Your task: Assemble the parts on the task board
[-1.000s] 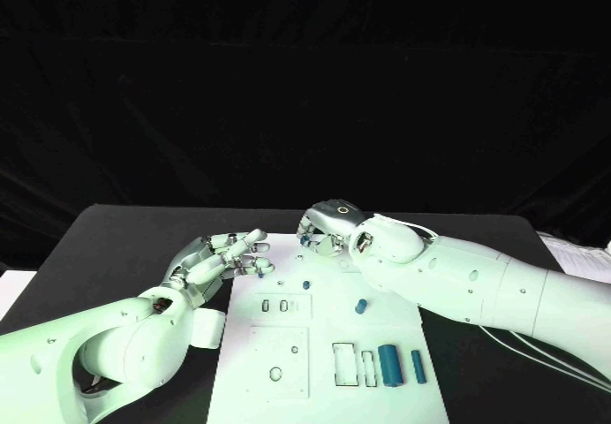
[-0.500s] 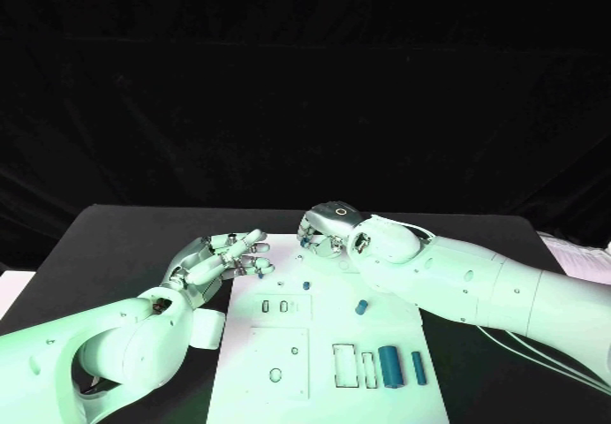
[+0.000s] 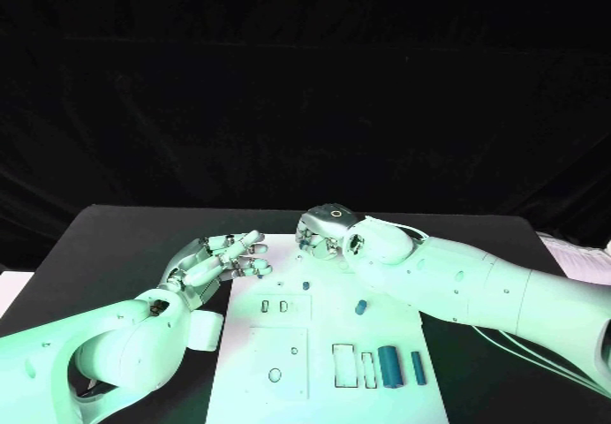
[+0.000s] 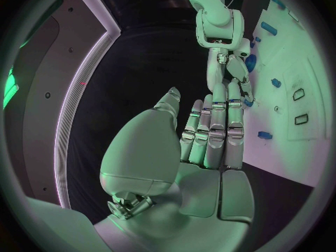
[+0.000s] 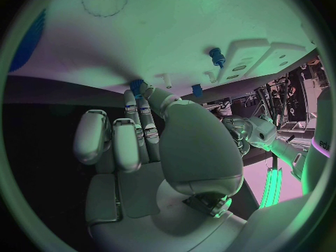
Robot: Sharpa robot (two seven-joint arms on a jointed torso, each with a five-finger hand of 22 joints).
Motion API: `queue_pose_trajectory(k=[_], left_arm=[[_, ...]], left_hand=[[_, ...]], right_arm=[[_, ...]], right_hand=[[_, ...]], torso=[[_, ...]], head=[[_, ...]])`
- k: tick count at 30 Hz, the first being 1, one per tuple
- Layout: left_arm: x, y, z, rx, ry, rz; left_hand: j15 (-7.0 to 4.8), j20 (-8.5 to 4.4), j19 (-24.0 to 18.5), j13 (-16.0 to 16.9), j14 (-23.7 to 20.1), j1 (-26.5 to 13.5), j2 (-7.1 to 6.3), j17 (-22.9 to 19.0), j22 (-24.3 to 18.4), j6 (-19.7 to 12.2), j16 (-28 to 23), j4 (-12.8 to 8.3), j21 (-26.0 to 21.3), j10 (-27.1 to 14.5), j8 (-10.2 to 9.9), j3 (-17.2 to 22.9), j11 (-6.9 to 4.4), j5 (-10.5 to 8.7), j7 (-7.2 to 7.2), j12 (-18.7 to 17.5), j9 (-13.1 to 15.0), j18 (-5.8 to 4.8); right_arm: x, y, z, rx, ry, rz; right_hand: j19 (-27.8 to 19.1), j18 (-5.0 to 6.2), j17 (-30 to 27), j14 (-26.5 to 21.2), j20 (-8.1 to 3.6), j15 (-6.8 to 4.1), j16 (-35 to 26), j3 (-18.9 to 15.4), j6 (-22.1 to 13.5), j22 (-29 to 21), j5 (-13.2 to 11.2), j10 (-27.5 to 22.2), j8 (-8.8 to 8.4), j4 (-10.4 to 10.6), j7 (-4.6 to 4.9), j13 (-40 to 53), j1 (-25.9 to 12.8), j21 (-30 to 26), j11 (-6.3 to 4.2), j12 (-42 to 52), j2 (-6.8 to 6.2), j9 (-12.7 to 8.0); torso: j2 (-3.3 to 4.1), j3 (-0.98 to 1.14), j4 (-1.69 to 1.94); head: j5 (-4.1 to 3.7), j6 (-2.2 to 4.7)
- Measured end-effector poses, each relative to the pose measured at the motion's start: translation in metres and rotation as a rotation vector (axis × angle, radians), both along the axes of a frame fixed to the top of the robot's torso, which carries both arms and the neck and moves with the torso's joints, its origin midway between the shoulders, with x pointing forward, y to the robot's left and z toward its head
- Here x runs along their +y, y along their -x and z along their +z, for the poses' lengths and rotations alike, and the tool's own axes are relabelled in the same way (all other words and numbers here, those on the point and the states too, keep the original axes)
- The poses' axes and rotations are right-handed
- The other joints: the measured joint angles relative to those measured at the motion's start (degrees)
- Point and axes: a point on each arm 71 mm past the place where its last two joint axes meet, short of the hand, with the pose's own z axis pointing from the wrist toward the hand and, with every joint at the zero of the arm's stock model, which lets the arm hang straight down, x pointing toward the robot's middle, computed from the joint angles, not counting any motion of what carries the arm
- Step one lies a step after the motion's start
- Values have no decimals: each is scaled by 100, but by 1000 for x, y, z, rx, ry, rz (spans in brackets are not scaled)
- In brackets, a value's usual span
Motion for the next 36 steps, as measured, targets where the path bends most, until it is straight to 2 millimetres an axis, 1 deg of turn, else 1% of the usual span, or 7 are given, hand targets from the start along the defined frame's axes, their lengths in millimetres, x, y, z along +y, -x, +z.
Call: queue_pose_trajectory(k=[4, 7, 11, 13, 20, 32, 36], left_arm=[[0, 0, 0, 0, 0, 0], [0, 0, 0, 1, 0, 0], [0, 0, 0, 1, 0, 0], [0, 0, 0, 1, 0, 0], [2, 0, 0, 2, -2, 4], [6, -1, 0, 5, -5, 13], [7, -1, 0, 6, -5, 14]], left_hand=[[0, 0, 0, 0, 0, 0, 0, 0, 0, 0, 0, 0, 0, 0, 0, 0, 0, 0, 0, 0, 0, 0], [0, 0, 0, 0, 0, 0, 0, -1, 0, 0, 0, 0, 0, 0, 0, 0, 0, 0, 0, 0, 0, 1], [0, 0, 0, 0, 0, 0, 0, 1, 0, 0, -1, 0, 0, -13, 0, 0, 13, 0, 0, 0, 0, 0], [0, 0, 0, 0, 0, 0, 0, 7, -5, 0, -22, 0, 0, -20, 0, 0, 20, 0, 0, 0, 0, 0], [0, 0, 0, -5, 0, 0, 0, 6, -5, 0, -22, 0, 0, -20, 0, 0, 20, 0, 0, 0, 0, 0], [0, 0, 0, -4, 0, 0, 0, 9, -6, 0, -22, -10, -2, -20, -20, -10, 20, 0, 0, 0, 0, 0], [0, 0, 0, -5, 0, 0, 0, 15, -11, 0, -22, -16, -22, -20, -24, -16, 20, 0, 0, 0, 0, 0]], right_arm=[[1, -1, 0, 1, 4, -5], [1, -2, 1, 1, 6, -9], [0, -2, 0, 1, 7, -15], [-1, -2, 0, -1, 6, -17], [-15, 3, 2, -6, -8, -23], [-65, 24, 28, -10, -79, -64], [-91, 27, 38, 3, -107, -122]], right_hand=[[-50, 0, -11, 13, 50, 40, 0, 25, -162, -67, -1, -68, 0, 25, 15, -17, 0, 0, -67, -14, 0, -8], [-201, 0, -185, 17, 117, 125, -53, 2, -505, -308, -7, -424, 0, 112, 62, -28, -17, -146, -14, 6, -17, -101], [-490, 29, -507, 15, 198, 222, -240, -153, -1007, -779, -34, -961, 1, 227, 147, -36, -221, -430, 111, 53, -312, -214], [-598, 93, -672, 15, 227, 222, -335, -320, -1154, -1000, -34, -1170, 1, 279, 146, -36, -260, -569, 147, 53, -366, -221], [-614, 93, -776, 15, 243, 222, -377, -531, -1145, -1058, -43, -1223, 0, 401, 167, -33, -281, -604, 165, 53, -387, -208], [-154, 92, -152, 10, 200, 184, -11, -569, -824, -387, 38, -388, 0, 619, 153, 40, -238, -221, 52, 280, -343, -187], [92, -4, 307, 14, 114, 58, 261, -695, -825, 70, 127, 326, 0, 790, 86, 239, -416, 49, -25, 618, -522, -199]], torso=[[4, 0, 6], [8, -4, 10], [9, -4, 13], [11, -4, 15], [16, 3, 18], [13, 14, -13], [-1, 25, -48]], head=[[-6, 3], [-9, 4], [-7, 9], [-7, 13], [-5, 30], [-19, 87], [-30, 108]])
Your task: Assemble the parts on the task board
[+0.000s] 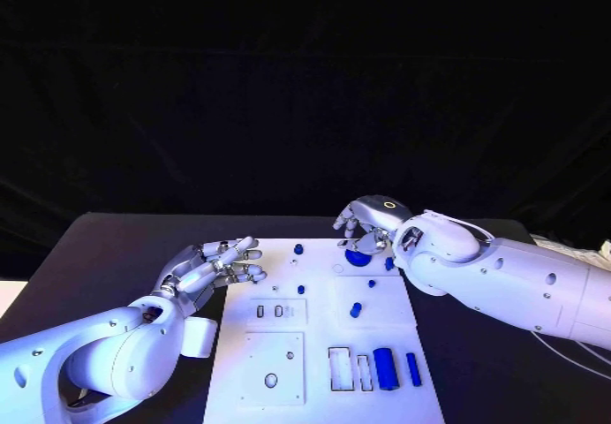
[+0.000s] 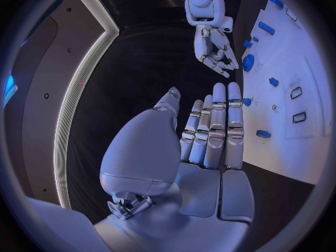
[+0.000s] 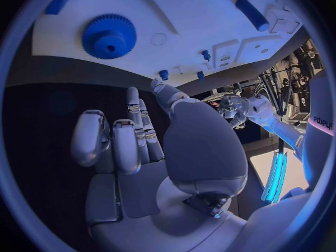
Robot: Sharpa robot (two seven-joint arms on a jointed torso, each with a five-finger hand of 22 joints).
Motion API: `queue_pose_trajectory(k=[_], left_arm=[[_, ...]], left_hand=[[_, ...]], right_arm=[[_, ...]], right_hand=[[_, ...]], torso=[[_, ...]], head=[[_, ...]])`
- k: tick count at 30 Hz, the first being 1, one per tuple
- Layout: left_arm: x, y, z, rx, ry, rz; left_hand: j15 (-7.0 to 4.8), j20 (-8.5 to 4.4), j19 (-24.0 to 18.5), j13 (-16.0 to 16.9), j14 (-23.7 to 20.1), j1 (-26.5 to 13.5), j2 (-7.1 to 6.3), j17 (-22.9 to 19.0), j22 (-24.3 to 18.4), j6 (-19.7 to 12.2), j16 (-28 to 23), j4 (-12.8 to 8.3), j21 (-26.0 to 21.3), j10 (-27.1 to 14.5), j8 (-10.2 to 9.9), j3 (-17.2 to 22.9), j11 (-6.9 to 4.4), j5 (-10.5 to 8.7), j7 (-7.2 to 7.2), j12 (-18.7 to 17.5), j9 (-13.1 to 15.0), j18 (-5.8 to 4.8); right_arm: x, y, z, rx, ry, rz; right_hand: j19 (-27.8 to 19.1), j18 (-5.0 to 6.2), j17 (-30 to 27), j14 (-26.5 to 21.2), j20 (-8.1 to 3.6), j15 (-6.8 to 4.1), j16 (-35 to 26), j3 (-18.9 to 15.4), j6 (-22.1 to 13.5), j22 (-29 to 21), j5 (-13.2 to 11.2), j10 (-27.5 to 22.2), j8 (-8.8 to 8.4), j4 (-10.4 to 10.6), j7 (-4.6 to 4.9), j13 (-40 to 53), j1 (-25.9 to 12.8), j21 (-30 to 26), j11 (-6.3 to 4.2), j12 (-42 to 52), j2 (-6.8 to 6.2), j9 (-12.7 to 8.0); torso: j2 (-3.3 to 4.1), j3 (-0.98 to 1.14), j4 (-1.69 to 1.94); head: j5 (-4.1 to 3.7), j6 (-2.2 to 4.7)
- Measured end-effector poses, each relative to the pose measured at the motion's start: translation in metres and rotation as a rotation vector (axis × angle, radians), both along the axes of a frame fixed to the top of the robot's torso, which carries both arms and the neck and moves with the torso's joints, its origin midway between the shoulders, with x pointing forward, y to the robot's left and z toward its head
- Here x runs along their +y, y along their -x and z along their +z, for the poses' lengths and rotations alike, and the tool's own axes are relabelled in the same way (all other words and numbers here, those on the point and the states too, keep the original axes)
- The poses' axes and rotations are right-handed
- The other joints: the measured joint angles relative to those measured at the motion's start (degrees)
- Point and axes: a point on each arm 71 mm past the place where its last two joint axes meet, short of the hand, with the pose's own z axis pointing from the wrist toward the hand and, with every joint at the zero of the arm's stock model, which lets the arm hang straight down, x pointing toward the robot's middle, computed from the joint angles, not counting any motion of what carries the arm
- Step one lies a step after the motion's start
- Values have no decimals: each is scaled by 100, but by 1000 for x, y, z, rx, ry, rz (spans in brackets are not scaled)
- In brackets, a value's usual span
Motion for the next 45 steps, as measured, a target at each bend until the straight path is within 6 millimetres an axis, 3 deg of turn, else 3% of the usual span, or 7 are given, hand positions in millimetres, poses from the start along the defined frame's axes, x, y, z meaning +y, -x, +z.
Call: queue_pose_trajectory(k=[3, 5, 7, 9, 13, 21, 45], left_arm=[[0, 0, 0, 0, 0, 1], [1, -1, 0, 1, -1, 2], [1, -1, 0, 1, 0, 2], [0, -1, 0, 1, 0, 2], [1, -1, -1, 2, -1, 3], [1, -2, -1, 3, 0, 2], [1, -3, -1, 5, -1, 3]], left_hand=[[0, 0, 0, 0, 0, 0, 0, 0, 0, 0, 0, 0, 0, 0, 0, 0, 0, 0, 0, 0, 0, 0], [0, 0, 0, 0, 0, 0, 0, 0, 0, 0, 0, 0, 0, 0, 0, 0, 0, 0, 0, 0, 0, 0], [0, 0, 0, 0, 0, 0, 0, -1, 0, 0, 0, 0, 0, 0, 0, 0, 0, 0, 0, 0, 0, 0], [0, 0, 0, 0, 0, 0, 0, -1, 0, 0, 0, 0, 0, 0, 1, 0, 0, 0, 0, 0, 0, 0], [0, 0, 0, 0, 0, 0, 0, -1, 0, 0, 0, 0, 0, 0, 1, 0, 0, 0, 0, 0, 0, 0], [0, 0, 0, 1, 0, 0, 0, 4, 1, 0, 0, 0, 0, 0, 2, 0, 0, 0, 0, 0, 0, 0], [0, 0, 0, 1, 0, 22, 22, 8, -5, 0, -23, 0, 0, 0, 2, 0, 0, 0, 0, 0, 0, 0]], right_arm=[[-14, 1, 5, 21, -15, -43], [-25, 0, 7, 45, -19, -80], [-33, -1, 6, 73, -17, -114], [-39, -2, 5, 99, -11, -139], [-44, -4, 1, 150, 7, -174], [-45, -8, -7, 214, 40, -204], [-31, -12, -23, 262, 62, -188]], right_hand=[[203, -91, 441, 1, -136, -149, 242, -423, -181, 401, 213, 783, 0, 127, -128, 474, -137, 235, -254, 612, -137, -13], [324, -130, 606, 1, -201, -167, 390, -924, -233, 630, 375, 873, 0, 262, -160, 1920, -122, 368, -308, 2027, -122, -10], [406, -130, 636, 1, -217, -167, 521, -1573, -281, 818, 480, 875, 0, 565, -148, 4018, 26, 468, -310, 3935, 24, 1], [446, -130, 638, 4, -177, -140, 607, -1906, -291, 960, 500, 874, 0, 813, -138, 5397, 162, 549, -289, 5189, 35, 8], [506, -218, 638, 4, -117, -140, 671, -2159, -282, 1088, 544, 889, 23, 1196, -110, 6749, 350, 617, -215, 6461, 41, 8], [608, -307, 637, 2, -96, -102, 798, -2204, -192, 1094, 633, 894, 89, 1287, -69, 6868, 435, 864, -210, 7871, 91, 19], [607, -307, 636, 2, -96, -102, 904, -2155, -67, 1092, 855, 894, 134, 1238, -71, 6866, 502, 994, -209, 8038, 251, 26]], torso=[[-8, 8, -19], [-14, 14, -30], [-18, 17, -36], [-19, 21, -38], [-19, 24, -39], [-19, 21, -38], [-19, 12, -20]], head=[[-9, 12], [-16, 19], [-24, 21], [-31, 22], [-37, 20], [-54, 11], [-53, -48]])
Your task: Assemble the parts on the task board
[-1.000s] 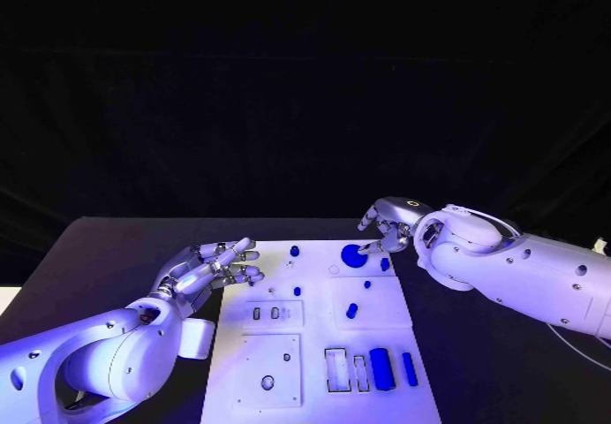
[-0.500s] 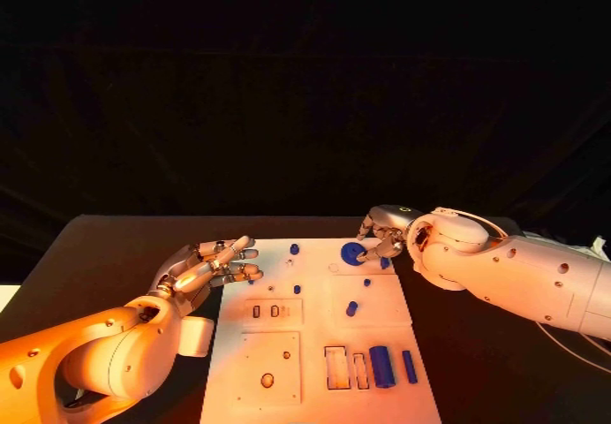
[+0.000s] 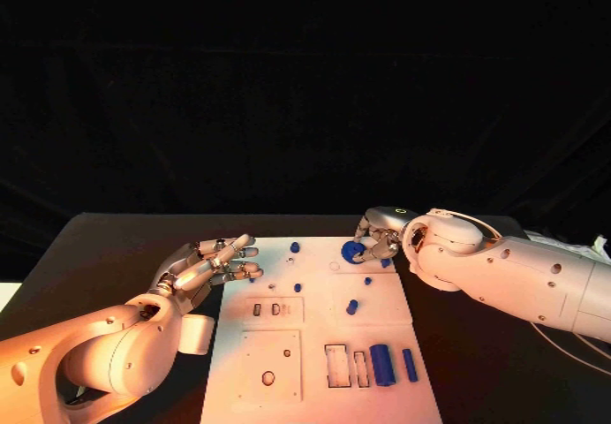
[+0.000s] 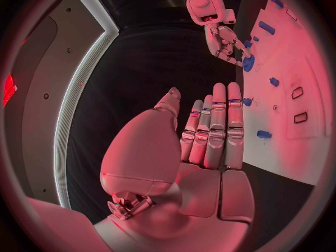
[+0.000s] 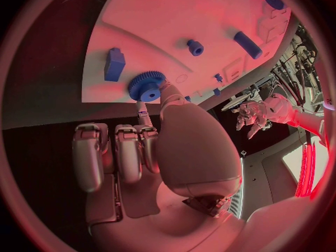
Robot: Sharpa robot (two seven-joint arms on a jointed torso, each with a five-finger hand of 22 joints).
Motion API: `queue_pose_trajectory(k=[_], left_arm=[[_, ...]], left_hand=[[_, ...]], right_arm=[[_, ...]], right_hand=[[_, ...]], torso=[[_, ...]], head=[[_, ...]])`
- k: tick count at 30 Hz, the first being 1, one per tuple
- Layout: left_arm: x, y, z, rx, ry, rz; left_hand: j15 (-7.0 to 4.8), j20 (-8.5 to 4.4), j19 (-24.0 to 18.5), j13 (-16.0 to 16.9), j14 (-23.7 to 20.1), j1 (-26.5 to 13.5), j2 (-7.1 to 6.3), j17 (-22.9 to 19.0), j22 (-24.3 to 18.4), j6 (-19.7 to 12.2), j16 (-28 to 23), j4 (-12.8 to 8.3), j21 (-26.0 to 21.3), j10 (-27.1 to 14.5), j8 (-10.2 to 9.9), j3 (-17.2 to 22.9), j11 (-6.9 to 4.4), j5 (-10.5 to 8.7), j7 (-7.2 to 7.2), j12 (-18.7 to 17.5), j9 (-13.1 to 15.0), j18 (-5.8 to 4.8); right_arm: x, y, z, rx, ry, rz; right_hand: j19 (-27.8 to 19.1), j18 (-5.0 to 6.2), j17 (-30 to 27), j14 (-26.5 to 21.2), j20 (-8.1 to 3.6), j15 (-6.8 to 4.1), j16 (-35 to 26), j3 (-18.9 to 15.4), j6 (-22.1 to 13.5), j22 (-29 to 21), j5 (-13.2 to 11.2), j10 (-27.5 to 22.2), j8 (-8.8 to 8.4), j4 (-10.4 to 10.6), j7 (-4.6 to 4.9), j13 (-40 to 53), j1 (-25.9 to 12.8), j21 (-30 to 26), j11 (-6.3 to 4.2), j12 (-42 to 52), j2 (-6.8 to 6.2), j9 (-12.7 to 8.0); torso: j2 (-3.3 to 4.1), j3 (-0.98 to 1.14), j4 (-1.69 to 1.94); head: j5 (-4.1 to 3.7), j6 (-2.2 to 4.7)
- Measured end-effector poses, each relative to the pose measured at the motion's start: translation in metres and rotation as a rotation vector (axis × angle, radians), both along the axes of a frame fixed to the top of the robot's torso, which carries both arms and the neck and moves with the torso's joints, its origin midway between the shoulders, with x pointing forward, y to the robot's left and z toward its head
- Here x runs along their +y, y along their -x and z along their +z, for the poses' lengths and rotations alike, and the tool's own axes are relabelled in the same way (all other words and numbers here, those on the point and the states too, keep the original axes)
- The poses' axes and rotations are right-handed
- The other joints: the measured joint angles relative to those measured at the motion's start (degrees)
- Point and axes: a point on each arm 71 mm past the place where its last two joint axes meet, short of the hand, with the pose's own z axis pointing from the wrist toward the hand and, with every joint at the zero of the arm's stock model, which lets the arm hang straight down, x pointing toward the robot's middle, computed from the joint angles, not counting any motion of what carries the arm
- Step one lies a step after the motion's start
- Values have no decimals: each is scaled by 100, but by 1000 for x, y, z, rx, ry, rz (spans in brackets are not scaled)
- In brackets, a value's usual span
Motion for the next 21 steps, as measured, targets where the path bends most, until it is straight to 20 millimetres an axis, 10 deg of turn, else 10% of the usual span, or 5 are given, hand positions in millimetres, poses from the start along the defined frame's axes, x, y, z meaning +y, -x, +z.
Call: queue_pose_trajectory(k=[21], left_arm=[[0, 0, 0, 2, 0, -1]], left_hand=[[0, 0, 0, 0, 0, 0, 0, 7, 1, 0, 0, -16, 0, 0, 0, 16, 0, 0, 0, -31, 0, 0]], right_arm=[[4, -3, -2, -7, 21, 13]], right_hand=[[0, -59, -1, 0, 0, 0, 24, 126, 140, -2, 16, 0, 66, -177, -34, -2, 107, 66, 0, 0, 152, 13]], torso=[[3, -1, 11]], head=[[-1, -26]])
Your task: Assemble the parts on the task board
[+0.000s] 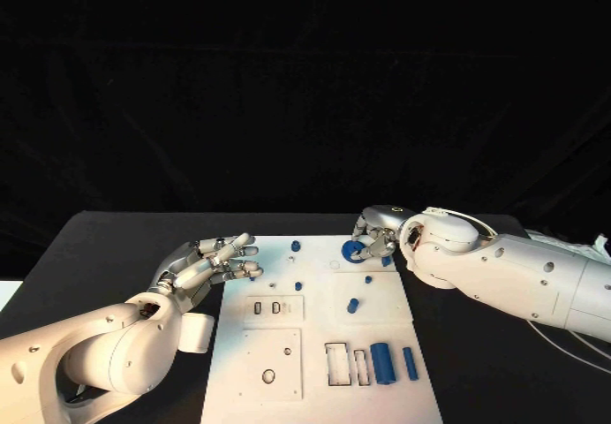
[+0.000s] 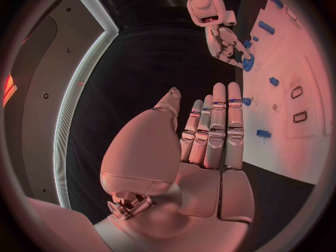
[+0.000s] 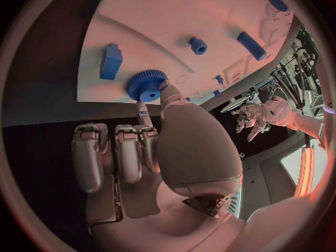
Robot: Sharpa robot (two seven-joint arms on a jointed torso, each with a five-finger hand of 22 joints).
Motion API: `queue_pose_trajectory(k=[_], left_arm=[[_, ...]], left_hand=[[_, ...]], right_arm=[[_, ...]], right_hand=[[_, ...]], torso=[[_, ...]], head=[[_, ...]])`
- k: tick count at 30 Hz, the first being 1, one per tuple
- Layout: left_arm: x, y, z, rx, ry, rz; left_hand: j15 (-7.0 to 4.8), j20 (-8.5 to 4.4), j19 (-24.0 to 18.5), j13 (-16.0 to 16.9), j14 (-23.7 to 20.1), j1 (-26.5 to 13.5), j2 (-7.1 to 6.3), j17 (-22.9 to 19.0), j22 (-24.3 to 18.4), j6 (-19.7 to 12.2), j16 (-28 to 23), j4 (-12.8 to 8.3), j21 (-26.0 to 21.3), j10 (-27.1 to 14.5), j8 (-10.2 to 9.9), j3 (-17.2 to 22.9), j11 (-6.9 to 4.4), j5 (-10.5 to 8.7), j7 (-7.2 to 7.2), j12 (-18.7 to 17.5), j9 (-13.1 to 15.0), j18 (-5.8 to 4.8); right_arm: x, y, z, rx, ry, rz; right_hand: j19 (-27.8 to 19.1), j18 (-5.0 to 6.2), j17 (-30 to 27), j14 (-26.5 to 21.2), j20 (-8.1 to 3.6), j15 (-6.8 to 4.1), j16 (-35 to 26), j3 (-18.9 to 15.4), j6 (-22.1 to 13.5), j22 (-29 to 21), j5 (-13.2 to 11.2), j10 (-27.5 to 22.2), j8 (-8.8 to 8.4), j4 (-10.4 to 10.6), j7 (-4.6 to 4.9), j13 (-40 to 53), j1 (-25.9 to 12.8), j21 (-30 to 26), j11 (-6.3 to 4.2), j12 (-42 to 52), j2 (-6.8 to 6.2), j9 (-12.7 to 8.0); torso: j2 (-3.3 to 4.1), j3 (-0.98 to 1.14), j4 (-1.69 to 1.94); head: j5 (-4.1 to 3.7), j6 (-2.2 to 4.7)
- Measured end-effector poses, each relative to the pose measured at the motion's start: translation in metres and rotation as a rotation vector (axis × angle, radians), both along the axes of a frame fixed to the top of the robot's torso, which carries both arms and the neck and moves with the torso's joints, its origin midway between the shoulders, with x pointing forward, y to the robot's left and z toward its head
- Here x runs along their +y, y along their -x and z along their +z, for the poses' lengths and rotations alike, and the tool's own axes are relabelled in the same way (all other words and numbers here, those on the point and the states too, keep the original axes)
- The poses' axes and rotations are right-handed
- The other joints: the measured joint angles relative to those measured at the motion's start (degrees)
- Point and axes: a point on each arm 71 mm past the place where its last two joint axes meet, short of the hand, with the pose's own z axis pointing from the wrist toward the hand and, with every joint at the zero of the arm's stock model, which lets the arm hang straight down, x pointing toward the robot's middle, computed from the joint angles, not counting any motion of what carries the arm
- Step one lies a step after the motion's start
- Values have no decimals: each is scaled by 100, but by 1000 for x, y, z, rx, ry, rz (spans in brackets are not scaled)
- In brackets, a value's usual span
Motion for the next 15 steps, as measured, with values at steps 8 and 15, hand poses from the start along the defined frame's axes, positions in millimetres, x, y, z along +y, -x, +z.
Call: queue_pose_trajectory(k=[8, 15], left_arm=[[0, 0, 0, 2, 0, 0], [0, 0, 0, 2, -1, 0]], left_hand=[[0, 0, 0, 0, 0, 0, 0, -1, -5, 0, 0, 0, 0, 0, 0, 0, 0, 0, 0, 0, 0, 0], [0, 21, 21, 0, 0, 0, 0, 6, -6, 0, 0, 0, 0, 0, 0, 0, 0, 0, 0, 0, 0, 0]], right_arm=[[3, 2, 0, -14, 32, 20], [11, 6, 1, -38, 40, 45]], right_hand=[[0, 5, -1, 0, 0, 0, 25, 240, 147, 0, -220, 0, 3, -204, -22, 0, 145, 23, 0, 0, 37, -3], [26, -76, -1, -1, -39, -85, 25, 551, 243, 0, -343, -1, 50, -353, 1, -1, 325, 69, -124, 0, 217, -3]], torso=[[-2, -2, -1], [-2, -2, -2]], head=[[8, -20], [-13, -20]])
